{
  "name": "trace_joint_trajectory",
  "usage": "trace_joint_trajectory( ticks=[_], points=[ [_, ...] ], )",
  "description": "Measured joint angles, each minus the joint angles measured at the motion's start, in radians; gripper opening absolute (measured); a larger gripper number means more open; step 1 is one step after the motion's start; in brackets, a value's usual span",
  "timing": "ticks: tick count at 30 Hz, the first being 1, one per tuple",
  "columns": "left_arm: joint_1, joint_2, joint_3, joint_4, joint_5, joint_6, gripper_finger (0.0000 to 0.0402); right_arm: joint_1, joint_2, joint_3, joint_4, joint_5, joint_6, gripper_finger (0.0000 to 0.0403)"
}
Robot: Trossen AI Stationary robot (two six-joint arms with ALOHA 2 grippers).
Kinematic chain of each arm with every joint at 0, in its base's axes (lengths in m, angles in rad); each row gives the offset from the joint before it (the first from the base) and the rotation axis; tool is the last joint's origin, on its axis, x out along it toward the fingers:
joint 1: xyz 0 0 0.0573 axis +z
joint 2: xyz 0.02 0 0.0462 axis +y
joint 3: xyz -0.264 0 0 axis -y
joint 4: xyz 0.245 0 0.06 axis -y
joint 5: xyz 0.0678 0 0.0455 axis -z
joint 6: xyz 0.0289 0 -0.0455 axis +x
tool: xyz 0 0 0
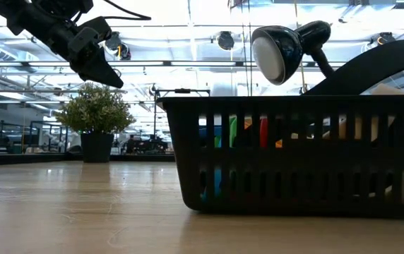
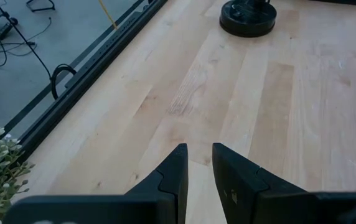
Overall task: Pick and place rubber bands into bin
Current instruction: Put the red rubber band into the black bin
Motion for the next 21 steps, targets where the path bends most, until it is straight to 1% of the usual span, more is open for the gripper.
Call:
trace_joint_trajectory(
  ticks=[3, 5, 8, 13, 19, 21],
  points=[
    [0.000, 0.000, 0.000, 0.000, 0.000, 0.000, 0.0081, 0.082, 0.039, 0.000, -0.073, 0.120, -0.004, 0.0000],
    [0.000, 0.000, 0.000, 0.000, 0.000, -0.001, 0.0081, 0.133, 0.070, 0.000, -0.117, 0.170, 0.000, 0.0000],
    [0.000, 0.000, 0.000, 0.000, 0.000, -0.001, 0.0081, 0.207, 0.118, 0.000, -0.147, 0.200, 0.021, 0.0000],
    [0.000, 0.000, 0.000, 0.000, 0.000, -0.002, 0.0081, 0.312, 0.193, 0.000, -0.138, 0.249, 0.063, 0.0000],
    [0.000, 0.000, 0.000, -0.001, 0.000, 0.004, 0.0081, 0.394, 0.287, 0.000, -0.134, 0.324, 0.152, 0.0000],
    [0.000, 0.000, 0.000, -0.001, 0.000, 0.012, 0.0081, 0.409, 0.319, 0.000, -0.128, 0.327, 0.184, 0.0000]
  ],
)
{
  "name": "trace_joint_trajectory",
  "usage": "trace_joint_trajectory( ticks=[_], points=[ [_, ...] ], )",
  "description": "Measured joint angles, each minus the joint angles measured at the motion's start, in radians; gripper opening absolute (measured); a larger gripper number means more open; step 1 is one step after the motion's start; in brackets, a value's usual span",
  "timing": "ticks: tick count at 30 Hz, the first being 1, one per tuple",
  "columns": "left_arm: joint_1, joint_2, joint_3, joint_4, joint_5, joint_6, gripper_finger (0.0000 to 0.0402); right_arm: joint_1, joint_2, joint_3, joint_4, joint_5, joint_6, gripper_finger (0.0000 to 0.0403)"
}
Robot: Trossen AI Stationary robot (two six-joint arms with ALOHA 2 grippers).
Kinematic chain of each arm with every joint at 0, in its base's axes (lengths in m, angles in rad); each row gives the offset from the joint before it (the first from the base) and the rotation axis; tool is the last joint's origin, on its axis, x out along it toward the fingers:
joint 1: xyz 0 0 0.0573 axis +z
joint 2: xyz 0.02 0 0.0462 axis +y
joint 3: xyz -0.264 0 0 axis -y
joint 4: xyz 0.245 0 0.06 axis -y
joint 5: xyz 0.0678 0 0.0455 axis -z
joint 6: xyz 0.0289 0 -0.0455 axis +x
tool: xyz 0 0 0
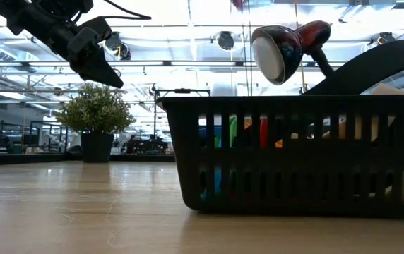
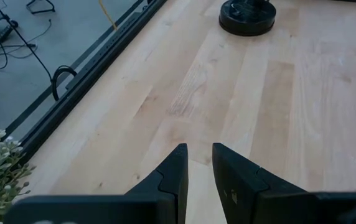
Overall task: Pick and place rubber bands into bin
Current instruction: Put the red rubber band into the black bin
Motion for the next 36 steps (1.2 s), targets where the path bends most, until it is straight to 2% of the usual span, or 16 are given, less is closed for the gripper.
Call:
trace_joint_trajectory(
  ticks=[13, 18, 23, 29, 36],
  points=[
    [0.000, 0.000, 0.000, -0.003, 0.000, 0.005, 0.0081, 0.048, 0.178, 0.000, 0.015, 0.001, 0.141, 0.0000],
    [0.000, 0.000, 0.000, -0.003, 0.001, -0.004, 0.0081, 0.077, 0.205, -0.002, -0.041, -0.003, 0.210, 0.0000],
    [0.000, 0.000, 0.000, -0.003, 0.001, -0.019, 0.0081, 0.086, 0.193, -0.087, -0.013, -0.008, 0.329, 0.0000],
    [0.000, 0.000, 0.000, -0.001, 0.001, -0.019, 0.0081, 0.046, 0.190, -0.264, 0.269, -0.160, 0.425, 0.0000],
    [0.000, 0.000, 0.000, 0.000, 0.002, -0.019, 0.0081, 0.022, 0.176, -0.432, 0.520, -0.134, 0.532, 0.0000]
  ],
)
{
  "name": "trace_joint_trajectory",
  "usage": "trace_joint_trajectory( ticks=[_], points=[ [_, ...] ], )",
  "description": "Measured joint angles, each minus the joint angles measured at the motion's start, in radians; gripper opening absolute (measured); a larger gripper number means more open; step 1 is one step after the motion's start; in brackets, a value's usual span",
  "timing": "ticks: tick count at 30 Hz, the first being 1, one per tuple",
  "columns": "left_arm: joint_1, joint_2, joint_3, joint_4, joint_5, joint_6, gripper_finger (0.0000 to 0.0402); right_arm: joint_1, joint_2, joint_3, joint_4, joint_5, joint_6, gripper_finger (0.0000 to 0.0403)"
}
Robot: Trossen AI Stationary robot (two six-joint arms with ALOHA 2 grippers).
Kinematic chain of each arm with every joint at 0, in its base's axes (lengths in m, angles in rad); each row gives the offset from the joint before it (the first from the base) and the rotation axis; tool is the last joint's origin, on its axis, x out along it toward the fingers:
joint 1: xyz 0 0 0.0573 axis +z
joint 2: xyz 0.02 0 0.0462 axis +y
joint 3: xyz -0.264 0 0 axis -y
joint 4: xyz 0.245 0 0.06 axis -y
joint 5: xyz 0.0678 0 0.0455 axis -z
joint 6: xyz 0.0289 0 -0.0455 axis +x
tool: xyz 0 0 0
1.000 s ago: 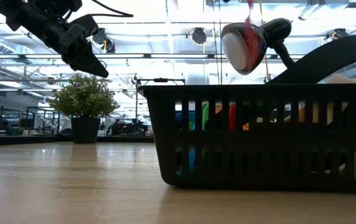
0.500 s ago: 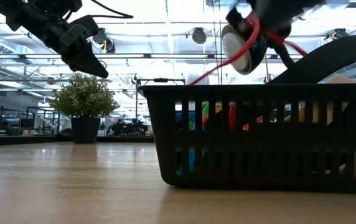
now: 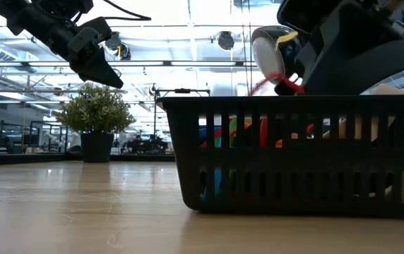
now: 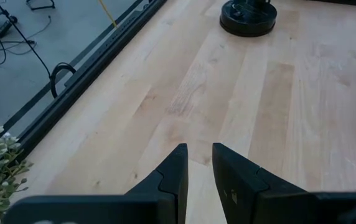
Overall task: Pick and place rubber bands into bin
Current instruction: Put the red rubber band into the black bin, then return to home position
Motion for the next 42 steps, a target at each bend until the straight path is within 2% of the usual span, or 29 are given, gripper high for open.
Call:
trace_joint_trajectory(
  ticks=[10, 19, 24, 29, 35, 39, 42],
  points=[
    [-0.001, 0.000, 0.000, 0.000, 0.001, 0.001, 0.0081, -0.003, -0.007, -0.048, 0.088, -0.004, 0.010, 0.0031],
    [-0.001, 0.000, 0.000, 0.000, 0.000, 0.001, 0.0081, -0.006, -0.041, -0.049, 0.074, -0.005, -0.083, 0.0116],
    [-0.001, -0.011, 0.000, 0.012, 0.029, -0.050, 0.0081, -0.006, -0.216, -0.049, 0.023, -0.010, -0.172, 0.0144],
    [-0.001, -0.077, 0.000, 0.011, 0.035, -0.045, 0.0081, -0.005, -0.442, -0.048, -0.071, 0.093, -0.213, 0.0151],
    [-0.001, -0.252, 0.000, -0.022, 0.033, -0.015, 0.0081, -0.006, -0.684, -0.054, -0.349, 0.214, -0.312, 0.0144],
    [-0.001, -0.383, 0.000, -0.093, 0.028, -0.016, 0.0081, -0.013, -0.817, -0.134, -0.352, 0.240, -0.388, 0.0146],
    [-0.001, -0.466, 0.001, -0.142, 0.025, -0.025, 0.0081, -0.023, -0.932, -0.246, -0.341, 0.240, -0.361, 0.0148]
  ],
)
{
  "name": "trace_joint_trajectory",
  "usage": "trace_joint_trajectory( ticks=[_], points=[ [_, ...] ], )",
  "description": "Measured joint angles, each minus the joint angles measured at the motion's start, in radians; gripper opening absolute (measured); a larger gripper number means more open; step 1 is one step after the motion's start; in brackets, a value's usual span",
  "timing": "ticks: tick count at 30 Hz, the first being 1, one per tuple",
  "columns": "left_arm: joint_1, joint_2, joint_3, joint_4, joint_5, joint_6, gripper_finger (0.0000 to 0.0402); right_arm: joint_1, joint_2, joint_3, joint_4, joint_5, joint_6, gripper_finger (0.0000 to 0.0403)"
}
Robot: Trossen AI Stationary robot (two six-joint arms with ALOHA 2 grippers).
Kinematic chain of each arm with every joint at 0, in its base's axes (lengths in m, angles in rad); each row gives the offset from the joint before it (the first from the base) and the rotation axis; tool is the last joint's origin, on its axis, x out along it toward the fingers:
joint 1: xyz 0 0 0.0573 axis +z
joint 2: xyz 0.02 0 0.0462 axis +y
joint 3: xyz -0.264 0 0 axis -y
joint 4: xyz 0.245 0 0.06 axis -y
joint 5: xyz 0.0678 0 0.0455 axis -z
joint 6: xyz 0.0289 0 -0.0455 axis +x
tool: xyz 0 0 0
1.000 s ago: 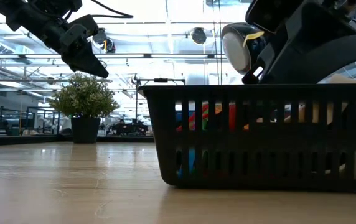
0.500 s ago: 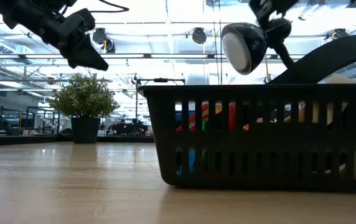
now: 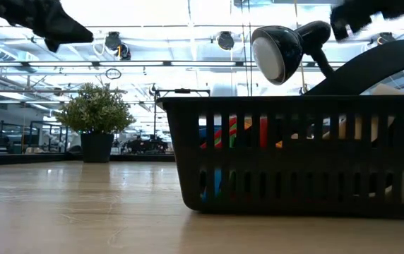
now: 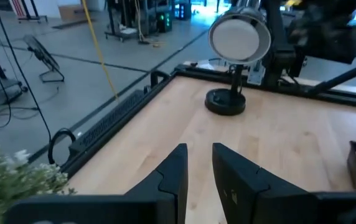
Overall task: Pick and place rubber bands into bin
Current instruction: Return to home position
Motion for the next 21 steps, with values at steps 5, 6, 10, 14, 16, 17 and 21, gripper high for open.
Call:
trace_joint_trajectory(
  ticks=[5, 6, 10, 14, 16, 17, 21],
  points=[
    [0.000, -0.109, 0.000, -0.068, -0.007, -0.012, 0.0081, -0.041, -0.215, -0.190, 0.065, 0.053, 0.029, 0.0147],
    [0.000, -0.128, -0.006, -0.068, -0.014, -0.020, 0.0081, -0.053, -0.259, -0.219, 0.067, 0.051, 0.030, 0.0146],
    [0.000, -0.208, -0.067, -0.043, -0.067, -0.024, 0.0081, -0.092, -0.418, -0.304, 0.057, 0.047, 0.026, 0.0148],
    [0.000, -0.285, -0.176, 0.024, -0.080, -0.030, 0.0081, -0.120, -0.548, -0.344, -0.029, 0.047, 0.017, 0.0150],
    [0.000, -0.318, -0.217, 0.043, -0.080, -0.032, 0.0081, -0.130, -0.605, -0.348, -0.085, 0.047, 0.019, 0.0149],
    [0.000, -0.335, -0.234, 0.049, -0.081, -0.032, 0.0081, -0.135, -0.634, -0.348, -0.115, 0.047, 0.025, 0.0148],
    [0.000, -0.363, -0.273, 0.054, -0.093, -0.055, 0.0081, -0.149, -0.697, -0.343, -0.192, 0.050, 0.030, 0.0145]
  ],
)
